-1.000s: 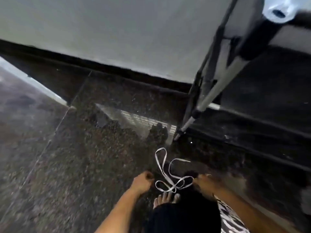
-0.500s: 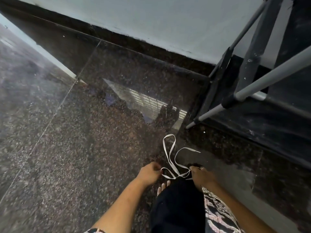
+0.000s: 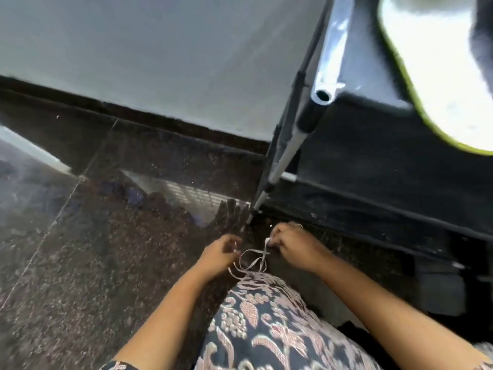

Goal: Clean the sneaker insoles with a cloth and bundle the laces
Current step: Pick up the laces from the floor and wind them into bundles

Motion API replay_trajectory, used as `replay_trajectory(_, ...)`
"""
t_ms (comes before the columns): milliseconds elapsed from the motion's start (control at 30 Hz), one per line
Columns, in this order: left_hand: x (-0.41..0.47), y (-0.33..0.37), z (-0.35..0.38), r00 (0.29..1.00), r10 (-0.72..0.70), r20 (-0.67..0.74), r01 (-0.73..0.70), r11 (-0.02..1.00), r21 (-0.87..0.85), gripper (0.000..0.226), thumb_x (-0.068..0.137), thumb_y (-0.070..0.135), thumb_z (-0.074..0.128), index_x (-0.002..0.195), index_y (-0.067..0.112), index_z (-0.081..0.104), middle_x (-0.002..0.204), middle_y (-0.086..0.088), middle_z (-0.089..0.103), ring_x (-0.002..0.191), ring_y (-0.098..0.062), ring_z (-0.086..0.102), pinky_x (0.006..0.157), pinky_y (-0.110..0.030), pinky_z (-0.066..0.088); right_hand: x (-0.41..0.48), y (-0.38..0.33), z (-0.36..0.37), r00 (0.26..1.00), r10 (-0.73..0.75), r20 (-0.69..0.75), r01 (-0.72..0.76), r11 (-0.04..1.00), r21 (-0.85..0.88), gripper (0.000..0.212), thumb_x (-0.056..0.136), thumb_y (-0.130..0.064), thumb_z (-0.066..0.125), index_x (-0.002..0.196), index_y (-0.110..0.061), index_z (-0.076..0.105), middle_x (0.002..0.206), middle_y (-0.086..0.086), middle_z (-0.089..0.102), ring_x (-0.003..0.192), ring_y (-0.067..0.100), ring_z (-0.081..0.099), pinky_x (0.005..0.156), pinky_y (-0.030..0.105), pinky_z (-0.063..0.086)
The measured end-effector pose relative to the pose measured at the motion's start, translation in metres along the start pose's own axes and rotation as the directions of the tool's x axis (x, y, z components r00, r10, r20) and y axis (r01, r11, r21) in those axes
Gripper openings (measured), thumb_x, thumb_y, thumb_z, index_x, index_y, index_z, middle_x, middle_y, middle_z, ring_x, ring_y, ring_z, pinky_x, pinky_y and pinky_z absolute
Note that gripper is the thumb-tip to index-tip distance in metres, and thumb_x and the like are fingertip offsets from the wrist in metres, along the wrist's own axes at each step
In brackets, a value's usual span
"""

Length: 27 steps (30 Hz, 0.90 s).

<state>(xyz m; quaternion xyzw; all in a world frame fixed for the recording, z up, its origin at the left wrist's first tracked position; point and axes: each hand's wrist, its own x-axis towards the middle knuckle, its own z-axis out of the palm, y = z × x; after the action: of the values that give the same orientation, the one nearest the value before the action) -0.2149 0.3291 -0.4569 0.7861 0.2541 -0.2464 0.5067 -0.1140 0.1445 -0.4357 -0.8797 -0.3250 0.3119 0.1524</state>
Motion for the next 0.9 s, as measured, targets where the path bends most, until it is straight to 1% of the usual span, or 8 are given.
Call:
replay_trajectory(133,-0.028,0.09,-0.027,0.949,0.312,0.053,-0.31,0.95,-0.031,0.049,0.075,0.012,0.073,0.119,0.023,0.054,0.118,-0.008,0.062,0.109,-0.019,0.059,0.097,-0.031,0.045,-0.03,-0.049,-0.075,0.98,-0.069,-0.188,0.088,0.991,0.1,0.029,0.078,0.004,0.055,0.09,-0.014,0.075,0.1,0.001,0.067,0.096,0.014,0.061,0.09,0.026,0.046)
replay_trajectory(267,-0.073,0.16,-0.026,0.892,0.439,0.112,-0.439,0.898,-0.02,0.05,0.081,0.008,0.067,0.127,0.023,0.053,0.122,-0.005,0.063,0.114,-0.021,0.058,0.099,-0.036,0.046,-0.09,-0.08,-0.128,0.939,-0.09,-0.331,0.112,0.993,0.048,0.032,0.075,0.007,0.06,0.089,-0.016,0.077,0.1,0.001,0.069,0.096,0.016,0.061,0.087,0.017,0.042)
replay_trajectory(333,-0.1,0.188,-0.023,0.851,0.499,0.163,-0.504,0.864,-0.013,0.05,0.082,0.003,0.062,0.127,0.021,0.053,0.12,-0.003,0.063,0.111,-0.017,0.059,0.097,-0.033,0.047,-0.128,-0.087,-0.148,0.869,-0.084,-0.488,0.129,0.99,0.059,0.032,0.073,0.011,0.061,0.083,-0.015,0.077,0.093,0.002,0.07,0.091,0.016,0.062,0.083,0.014,0.041)
replay_trajectory(467,-0.155,0.232,-0.018,0.822,0.507,0.26,-0.517,0.855,-0.034,0.055,0.082,-0.014,0.038,0.117,0.025,0.055,0.114,0.0,0.064,0.088,-0.018,0.069,0.075,-0.023,0.049,-0.198,-0.088,-0.161,0.692,0.01,-0.722,0.102,0.989,0.111,0.031,0.076,0.005,0.064,0.078,-0.026,0.069,0.081,-0.01,0.066,0.076,0.011,0.058,0.073,0.026,0.047)
replay_trajectory(600,-0.194,0.265,0.006,0.77,0.574,0.278,-0.593,0.805,-0.019,0.045,0.095,0.001,0.036,0.122,0.033,0.05,0.124,0.006,0.055,0.083,-0.016,0.071,0.069,-0.027,0.05,-0.247,-0.082,-0.156,0.538,0.122,-0.834,0.17,0.953,0.25,0.037,0.08,0.0,0.065,0.093,-0.035,0.066,0.08,-0.015,0.068,0.068,0.007,0.063,0.065,0.026,0.051)
replay_trajectory(700,-0.201,0.276,0.031,0.713,0.612,0.343,-0.67,0.739,0.075,0.04,0.093,0.012,0.051,0.12,0.041,0.049,0.123,0.007,0.053,0.092,-0.016,0.066,0.069,-0.027,0.053,-0.266,-0.072,-0.153,0.538,0.158,-0.828,0.289,0.888,0.358,0.042,0.077,0.01,0.062,0.09,-0.03,0.067,0.083,-0.006,0.071,0.08,0.011,0.068,0.074,0.032,0.056)
replay_trajectory(800,-0.193,0.267,0.054,0.681,0.675,0.284,-0.731,0.652,0.202,0.025,0.093,0.019,0.055,0.116,0.026,0.061,0.116,0.003,0.059,0.093,-0.016,0.06,0.075,-0.03,0.051,-0.276,-0.06,-0.156,0.617,0.224,-0.755,0.344,0.786,0.515,0.038,0.074,0.013,0.049,0.088,-0.018,0.067,0.08,0.002,0.071,0.081,0.018,0.069,0.08,0.038,0.057)
replay_trajectory(900,-0.181,0.257,0.07,0.613,0.761,0.209,-0.775,0.531,0.342,0.02,0.095,0.019,0.05,0.082,0.018,0.065,0.095,0.003,0.061,0.095,-0.014,0.056,0.09,-0.035,0.044,-0.275,-0.05,-0.167,0.678,0.26,-0.688,0.352,0.707,0.614,0.037,0.074,0.01,0.04,0.087,-0.013,0.066,0.078,0.007,0.07,0.077,0.022,0.068,0.075,0.035,0.056)
